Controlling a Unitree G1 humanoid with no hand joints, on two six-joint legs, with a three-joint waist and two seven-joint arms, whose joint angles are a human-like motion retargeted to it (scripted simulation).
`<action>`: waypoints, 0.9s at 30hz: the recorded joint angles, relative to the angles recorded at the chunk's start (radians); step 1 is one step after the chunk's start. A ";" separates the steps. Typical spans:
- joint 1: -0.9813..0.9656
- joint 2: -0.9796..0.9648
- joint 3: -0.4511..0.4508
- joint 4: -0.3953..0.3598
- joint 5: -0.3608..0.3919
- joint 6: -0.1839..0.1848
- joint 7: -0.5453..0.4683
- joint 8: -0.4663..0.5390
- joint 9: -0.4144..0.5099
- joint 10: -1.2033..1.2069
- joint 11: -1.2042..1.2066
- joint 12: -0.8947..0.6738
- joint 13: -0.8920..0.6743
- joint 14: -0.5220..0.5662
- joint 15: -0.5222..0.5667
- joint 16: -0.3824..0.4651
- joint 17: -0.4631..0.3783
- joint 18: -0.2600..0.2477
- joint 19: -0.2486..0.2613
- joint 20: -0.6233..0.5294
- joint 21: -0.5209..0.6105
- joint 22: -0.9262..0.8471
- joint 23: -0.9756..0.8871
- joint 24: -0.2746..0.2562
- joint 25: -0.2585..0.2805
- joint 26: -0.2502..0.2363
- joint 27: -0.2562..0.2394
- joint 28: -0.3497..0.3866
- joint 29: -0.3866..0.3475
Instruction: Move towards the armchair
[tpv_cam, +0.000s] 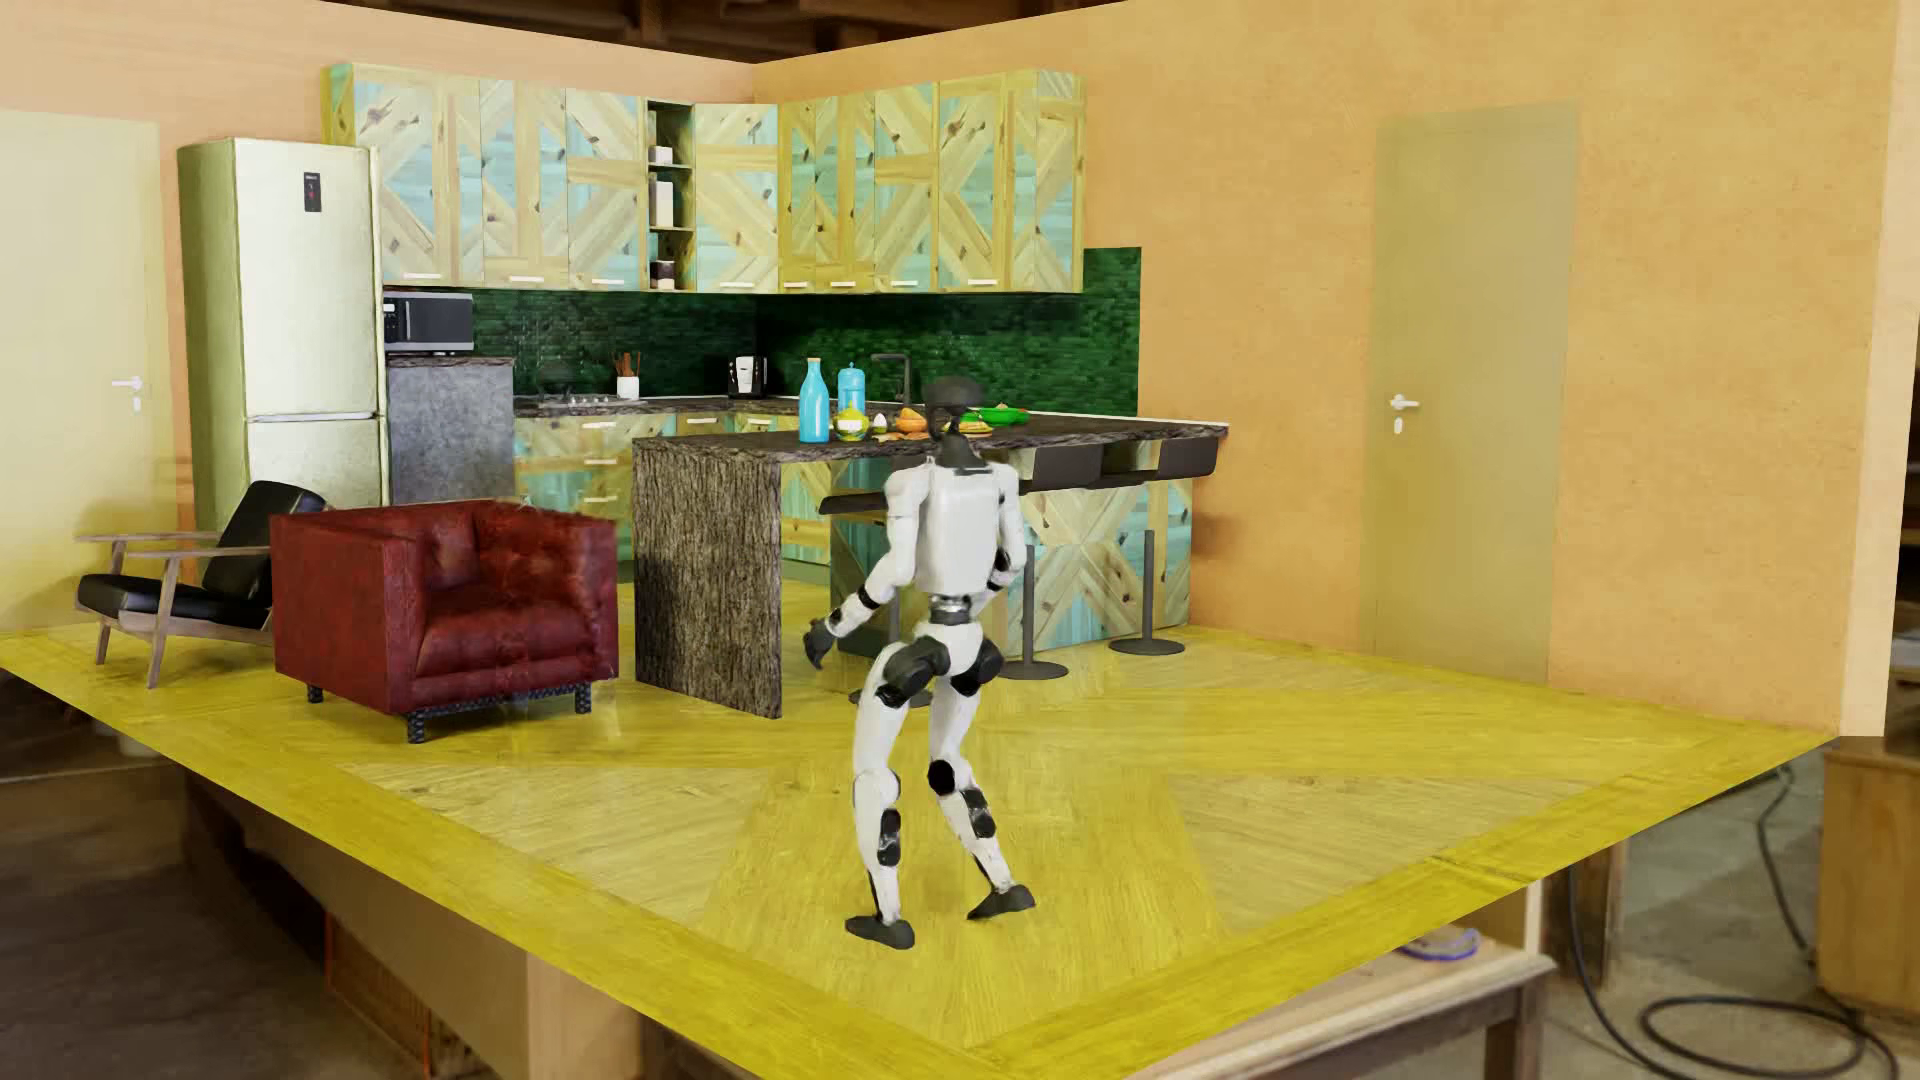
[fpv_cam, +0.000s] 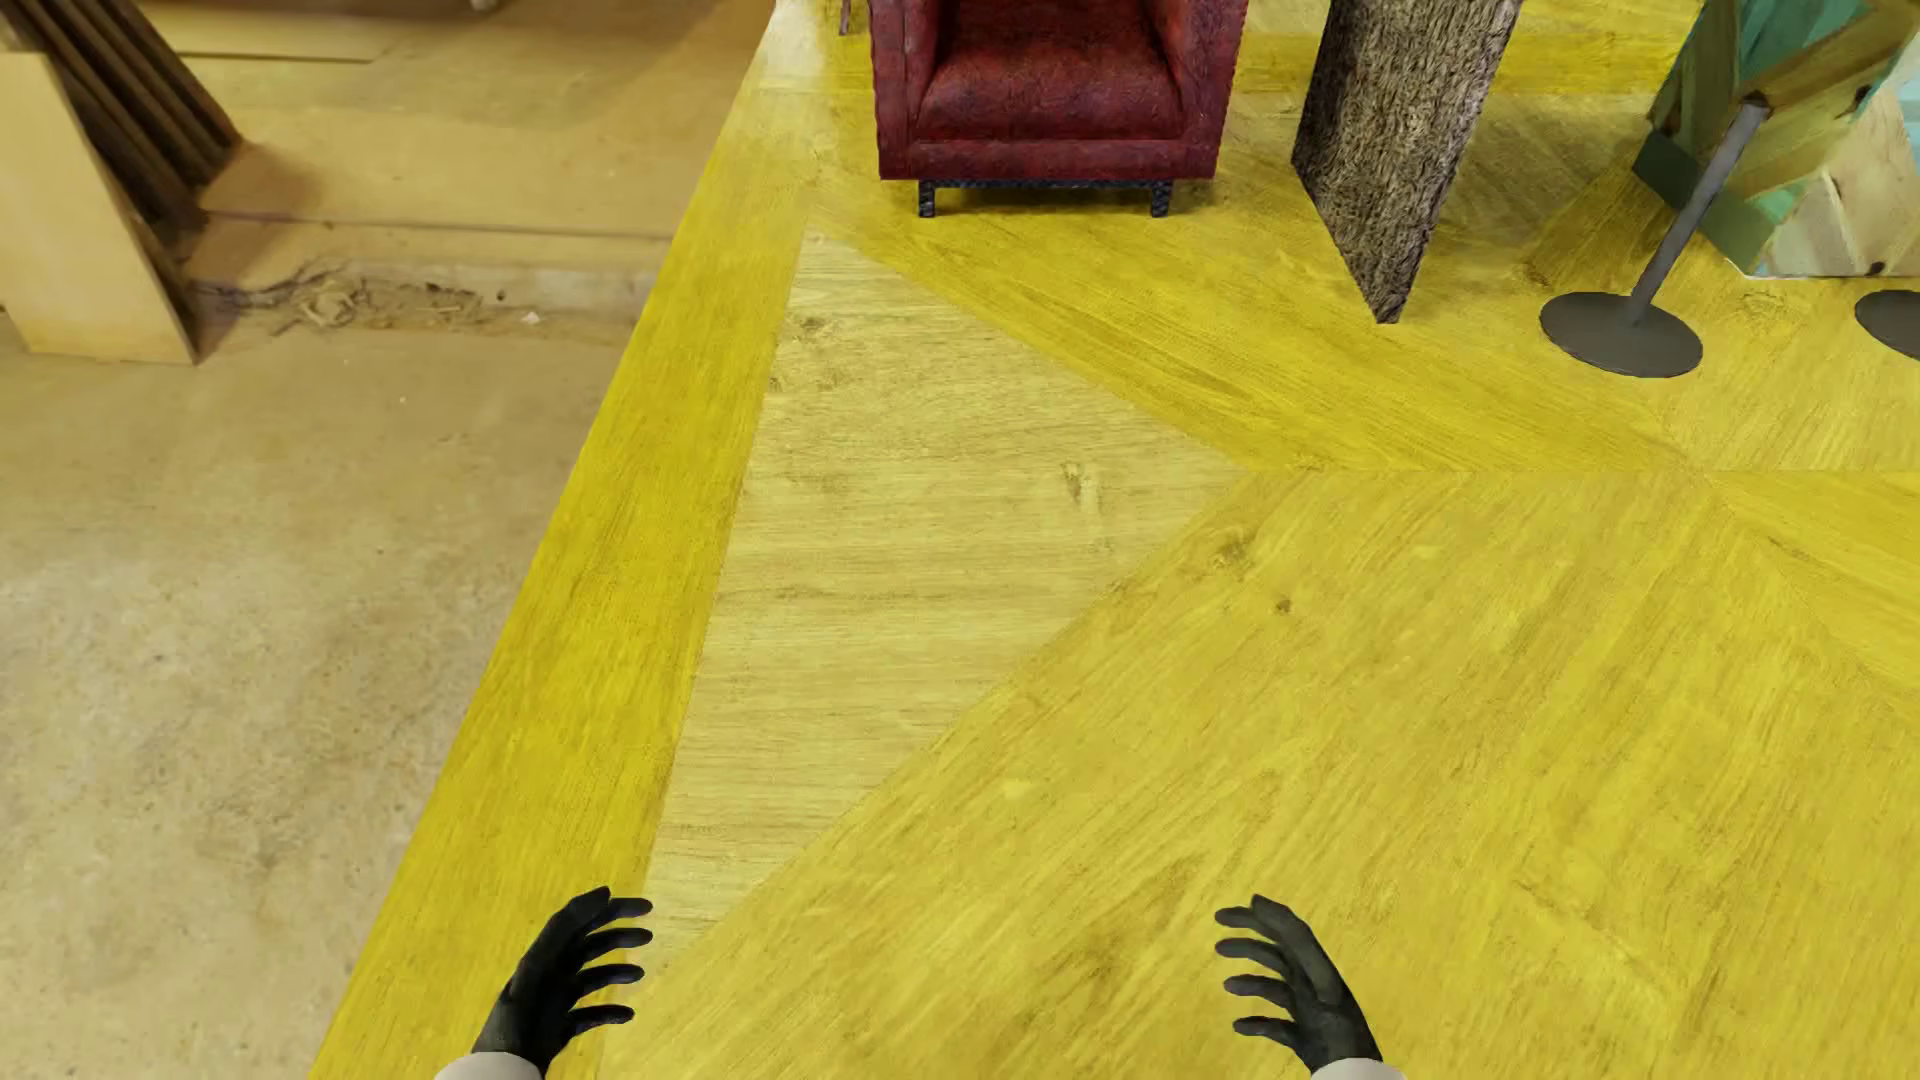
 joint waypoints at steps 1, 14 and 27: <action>0.011 -0.021 -0.007 -0.001 -0.019 0.002 -0.001 -0.009 0.001 0.022 -0.050 0.023 0.029 -0.024 -0.087 0.022 0.014 0.005 -0.019 0.016 0.005 0.028 0.044 -0.011 -0.015 -0.015 0.002 -0.002 0.019; 0.117 -0.180 -0.034 0.043 -0.045 -0.001 -0.012 -0.020 0.111 0.195 0.100 0.068 -0.005 -0.326 -0.054 0.031 0.048 -0.026 -0.178 0.041 0.056 0.023 0.039 -0.061 0.115 0.055 0.017 0.100 -0.021; -0.025 -0.177 -0.066 0.071 -0.085 -0.047 -0.021 -0.003 0.015 0.274 -0.217 -0.058 0.057 -0.202 0.009 -0.024 -0.023 -0.045 0.102 -0.025 -0.014 -0.025 0.088 -0.042 0.084 0.076 0.115 0.082 0.072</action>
